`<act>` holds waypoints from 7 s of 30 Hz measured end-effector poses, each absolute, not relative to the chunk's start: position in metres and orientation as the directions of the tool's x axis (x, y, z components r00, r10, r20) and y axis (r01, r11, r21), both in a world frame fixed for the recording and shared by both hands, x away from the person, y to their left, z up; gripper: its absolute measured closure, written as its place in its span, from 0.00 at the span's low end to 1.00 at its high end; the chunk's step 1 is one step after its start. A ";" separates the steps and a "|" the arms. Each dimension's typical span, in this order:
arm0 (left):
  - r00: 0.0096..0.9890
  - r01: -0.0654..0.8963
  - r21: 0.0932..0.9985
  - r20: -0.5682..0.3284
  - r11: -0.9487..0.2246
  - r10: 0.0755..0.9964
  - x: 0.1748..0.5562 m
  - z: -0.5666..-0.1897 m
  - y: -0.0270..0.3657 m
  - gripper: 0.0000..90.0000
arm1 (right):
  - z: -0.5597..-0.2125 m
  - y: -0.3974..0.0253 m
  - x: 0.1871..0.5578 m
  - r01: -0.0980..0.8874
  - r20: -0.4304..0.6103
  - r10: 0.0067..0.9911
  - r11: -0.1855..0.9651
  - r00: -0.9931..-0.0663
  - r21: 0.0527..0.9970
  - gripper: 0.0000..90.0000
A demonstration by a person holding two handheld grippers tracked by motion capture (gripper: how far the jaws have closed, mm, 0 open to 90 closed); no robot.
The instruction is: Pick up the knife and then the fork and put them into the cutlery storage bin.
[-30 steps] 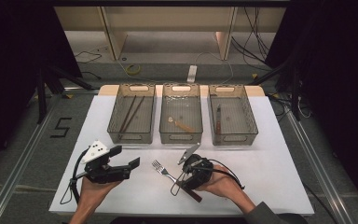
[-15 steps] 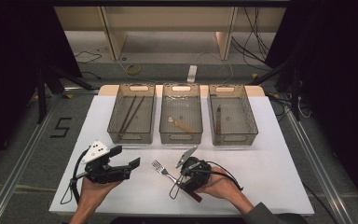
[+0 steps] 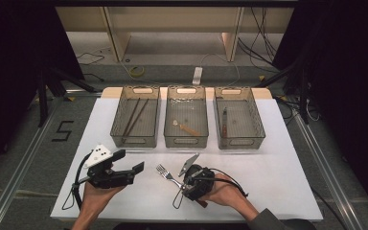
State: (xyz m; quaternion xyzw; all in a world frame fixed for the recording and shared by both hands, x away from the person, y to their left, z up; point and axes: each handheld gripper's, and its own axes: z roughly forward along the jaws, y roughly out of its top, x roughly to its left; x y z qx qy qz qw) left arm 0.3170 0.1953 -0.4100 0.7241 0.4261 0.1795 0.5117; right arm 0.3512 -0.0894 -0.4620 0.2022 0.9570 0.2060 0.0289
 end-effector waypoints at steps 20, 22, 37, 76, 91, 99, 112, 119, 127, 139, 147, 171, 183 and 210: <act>0.573 0.435 0.893 -0.175 -0.116 0.801 0.317 -0.410 0.195 0.17 | -0.465 -0.087 0.348 0.346 0.000 0.375 0.856 -0.927 0.384 0.78; 0.573 0.434 0.893 -0.175 -0.116 0.801 0.317 -0.410 0.195 0.17 | -0.464 -0.087 0.348 0.343 -0.002 0.371 0.859 -0.929 0.380 0.80; 0.573 0.435 0.893 -0.175 -0.116 0.801 0.317 -0.410 0.195 0.17 | -0.462 -0.087 0.349 0.347 0.005 0.373 0.858 -0.928 0.378 0.86; 0.572 0.435 0.893 -0.177 -0.114 0.801 0.317 -0.410 0.196 0.17 | -0.394 -0.195 0.402 0.516 0.028 0.648 0.578 -0.761 0.632 0.86; 0.568 0.437 0.893 -0.177 -0.111 0.804 0.317 -0.411 0.196 0.17 | -0.381 -0.220 0.418 0.527 0.020 0.700 0.519 -0.714 0.673 0.86; 0.563 0.435 0.894 -0.177 -0.108 0.807 0.316 -0.411 0.198 0.17 | -0.374 -0.231 0.435 0.546 0.020 0.743 0.473 -0.669 0.692 0.86; 0.567 0.435 0.894 -0.176 -0.110 0.805 0.317 -0.411 0.196 0.17 | -0.364 -0.247 0.470 0.595 0.014 0.816 0.410 -0.578 0.691 0.86; 0.567 0.435 0.894 -0.177 -0.110 0.804 0.317 -0.411 0.196 0.17 | -0.361 -0.251 0.489 0.623 0.013 0.847 0.381 -0.532 0.684 0.86; 0.569 0.435 0.894 -0.176 -0.112 0.803 0.316 -0.411 0.196 0.17 | -0.361 -0.253 0.507 0.659 0.016 0.879 0.345 -0.477 0.668 0.86; 0.570 0.434 0.894 -0.177 -0.112 0.803 0.316 -0.411 0.196 0.17 | -0.379 -0.255 0.526 0.721 0.033 0.908 0.309 -0.418 0.620 0.86; 0.570 0.435 0.894 -0.179 -0.110 0.802 0.316 -0.411 0.196 0.17 | -0.386 -0.254 0.529 0.737 0.033 0.914 0.304 -0.404 0.604 0.86; 0.569 0.437 0.893 -0.181 -0.108 0.802 0.317 -0.411 0.196 0.17 | -0.375 -0.249 0.512 0.699 0.115 0.886 0.269 -0.450 0.663 0.46; 0.569 0.441 0.892 -0.189 -0.103 0.800 0.317 -0.411 0.196 0.17 | -0.371 -0.231 0.461 0.605 0.149 0.811 0.286 -0.566 0.743 0.36; 0.574 0.442 0.891 -0.192 -0.103 0.796 0.316 -0.411 0.196 0.17 | -0.390 -0.210 0.389 0.461 0.132 0.703 0.301 -0.699 0.835 0.31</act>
